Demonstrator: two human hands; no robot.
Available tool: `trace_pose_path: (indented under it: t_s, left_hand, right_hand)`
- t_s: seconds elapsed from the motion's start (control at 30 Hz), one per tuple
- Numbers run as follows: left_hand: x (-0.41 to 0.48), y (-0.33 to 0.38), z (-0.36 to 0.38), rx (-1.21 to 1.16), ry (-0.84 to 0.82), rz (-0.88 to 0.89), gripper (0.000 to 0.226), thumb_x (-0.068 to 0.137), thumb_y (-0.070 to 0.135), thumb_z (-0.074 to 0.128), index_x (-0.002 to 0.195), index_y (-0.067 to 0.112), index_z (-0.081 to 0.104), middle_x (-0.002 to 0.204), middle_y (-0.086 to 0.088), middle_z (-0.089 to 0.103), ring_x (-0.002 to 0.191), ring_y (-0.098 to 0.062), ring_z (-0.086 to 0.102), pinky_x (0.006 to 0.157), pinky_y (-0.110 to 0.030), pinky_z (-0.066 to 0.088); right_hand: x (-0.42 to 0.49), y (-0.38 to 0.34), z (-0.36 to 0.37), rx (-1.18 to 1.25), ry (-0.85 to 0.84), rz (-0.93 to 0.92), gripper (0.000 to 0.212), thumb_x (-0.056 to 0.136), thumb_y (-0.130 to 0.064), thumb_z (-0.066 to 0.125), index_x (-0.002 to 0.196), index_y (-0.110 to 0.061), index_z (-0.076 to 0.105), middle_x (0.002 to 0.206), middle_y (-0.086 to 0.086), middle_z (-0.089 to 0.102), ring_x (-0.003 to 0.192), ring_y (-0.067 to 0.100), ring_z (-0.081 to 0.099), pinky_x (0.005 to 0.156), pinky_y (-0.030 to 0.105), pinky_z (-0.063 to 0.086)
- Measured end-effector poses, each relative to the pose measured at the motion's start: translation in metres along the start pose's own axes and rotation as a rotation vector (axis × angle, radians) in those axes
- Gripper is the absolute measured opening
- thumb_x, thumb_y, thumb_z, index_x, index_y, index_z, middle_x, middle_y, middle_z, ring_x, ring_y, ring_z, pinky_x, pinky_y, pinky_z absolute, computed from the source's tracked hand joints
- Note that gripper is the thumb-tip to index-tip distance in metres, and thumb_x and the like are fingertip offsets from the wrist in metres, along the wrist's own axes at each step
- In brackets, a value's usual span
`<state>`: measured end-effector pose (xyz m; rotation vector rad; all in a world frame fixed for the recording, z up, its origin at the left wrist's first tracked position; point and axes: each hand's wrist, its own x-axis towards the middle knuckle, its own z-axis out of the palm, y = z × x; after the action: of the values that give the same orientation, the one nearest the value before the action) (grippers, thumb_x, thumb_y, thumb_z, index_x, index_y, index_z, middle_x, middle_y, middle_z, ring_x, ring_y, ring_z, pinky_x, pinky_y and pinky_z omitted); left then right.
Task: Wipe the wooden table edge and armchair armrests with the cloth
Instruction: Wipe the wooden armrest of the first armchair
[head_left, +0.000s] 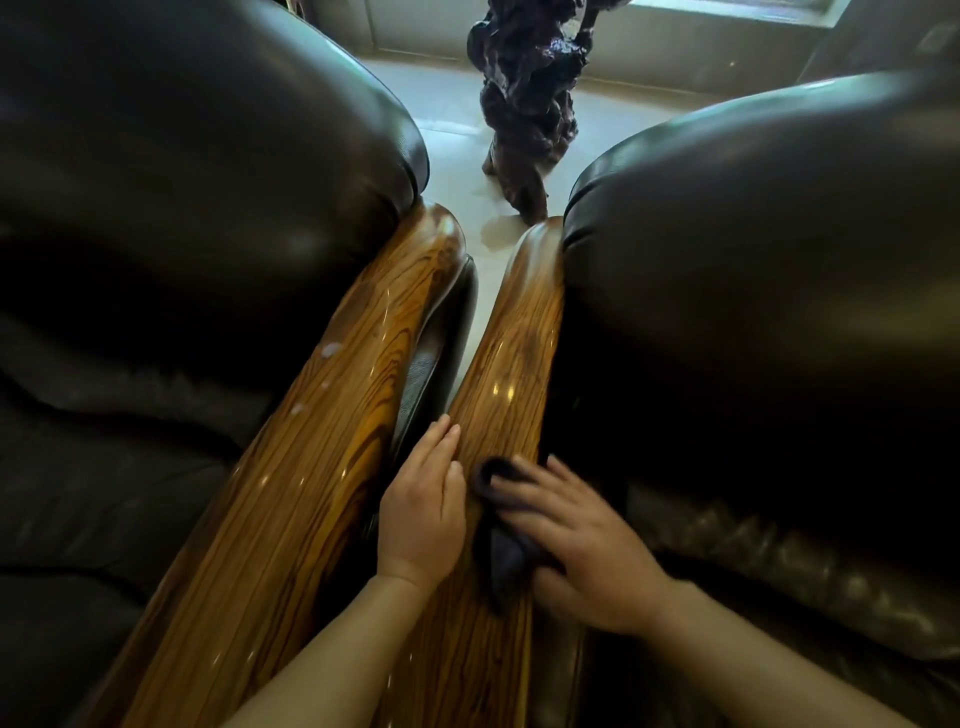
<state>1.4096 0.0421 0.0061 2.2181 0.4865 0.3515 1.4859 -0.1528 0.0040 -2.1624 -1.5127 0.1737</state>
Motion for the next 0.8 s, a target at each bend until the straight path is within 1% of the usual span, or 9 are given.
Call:
trace_pose_path:
  t_s: [0.07,0.13,0.23,0.3,0.4,0.47,0.53,0.63,0.8]
  left_hand:
    - [-0.001,0.001,0.001,0.005,-0.019,-0.001,0.051,0.098,0.034,0.027,0.144,0.019,0.044,0.153,0.006,0.039,0.135,0.007,0.029,0.105,-0.007,0.02]
    - [-0.001,0.001,0.002,0.029,-0.025,0.008,0.053,0.098,0.039,0.026,0.145,0.02,0.042,0.154,0.007,0.037,0.137,0.005,0.028,0.109,-0.016,0.025]
    - [0.001,0.001,0.004,0.101,-0.043,0.038,0.055,0.098,0.042,0.025,0.148,0.022,0.036,0.158,0.008,0.03,0.142,-0.002,0.025,0.114,-0.027,0.027]
    - [0.0,0.003,0.003,0.114,-0.062,0.044,0.057,0.098,0.043,0.024,0.149,0.022,0.034,0.159,0.006,0.029,0.144,-0.006,0.026,0.115,-0.033,0.029]
    - [0.0,0.006,0.0,0.039,-0.07,0.018,0.055,0.095,0.039,0.032,0.148,0.022,0.036,0.157,0.003,0.034,0.143,-0.01,0.031,0.112,-0.043,0.038]
    - [-0.001,0.006,-0.002,0.011,-0.065,-0.002,0.058,0.092,0.042,0.035,0.148,0.026,0.032,0.156,0.007,0.034,0.143,-0.009,0.03,0.113,-0.044,0.037]
    - [-0.001,0.005,-0.001,0.011,-0.057,-0.005,0.059,0.093,0.043,0.036,0.149,0.028,0.029,0.155,0.007,0.035,0.143,-0.008,0.03,0.113,-0.043,0.037]
    - [0.0,0.005,0.001,0.047,-0.045,0.007,0.058,0.095,0.044,0.031,0.15,0.027,0.027,0.156,0.007,0.034,0.143,-0.005,0.028,0.114,-0.036,0.034]
    - [0.001,0.002,0.003,0.091,-0.045,0.023,0.058,0.095,0.046,0.027,0.149,0.024,0.033,0.156,0.011,0.029,0.143,-0.001,0.024,0.114,-0.027,0.028]
  right_hand:
    - [0.025,0.021,-0.01,0.01,0.09,0.15,0.057,0.087,-0.029,0.058,0.143,-0.022,0.051,0.16,-0.007,0.033,0.154,0.013,0.011,0.124,0.045,0.007]
    - [0.062,0.042,-0.019,-0.006,0.17,0.339,0.058,0.091,-0.03,0.059,0.147,-0.022,0.046,0.162,-0.008,0.026,0.154,0.01,0.004,0.124,0.047,0.006]
    - [0.107,0.056,-0.022,-0.063,0.175,0.49,0.062,0.096,-0.042,0.052,0.153,-0.026,0.035,0.166,-0.004,0.017,0.154,0.014,-0.004,0.124,0.043,-0.002]
    - [0.108,0.045,-0.013,-0.057,0.174,0.471,0.063,0.095,-0.045,0.049,0.154,-0.027,0.034,0.167,-0.003,0.018,0.154,0.015,-0.004,0.124,0.042,0.0]
    - [0.059,0.01,0.001,-0.008,0.116,0.288,0.065,0.091,-0.041,0.053,0.153,-0.028,0.036,0.166,-0.007,0.019,0.155,0.017,0.002,0.123,0.049,0.012]
    - [0.03,0.002,0.004,-0.031,0.015,0.171,0.065,0.093,-0.043,0.055,0.153,-0.031,0.034,0.167,-0.009,0.017,0.155,0.018,0.005,0.123,0.048,0.011]
    - [0.036,0.019,-0.006,-0.103,-0.001,0.128,0.062,0.094,-0.048,0.053,0.152,-0.032,0.036,0.166,-0.008,0.019,0.155,0.016,0.006,0.124,0.043,0.005]
    - [0.088,0.048,-0.027,-0.192,0.081,0.334,0.063,0.093,-0.046,0.054,0.151,-0.025,0.04,0.165,-0.002,0.024,0.154,0.017,0.006,0.124,0.038,0.001]
    - [0.176,0.101,-0.046,-0.261,0.12,0.579,0.069,0.098,-0.051,0.044,0.155,-0.014,0.031,0.166,0.009,0.019,0.154,0.03,0.007,0.123,0.04,0.003]
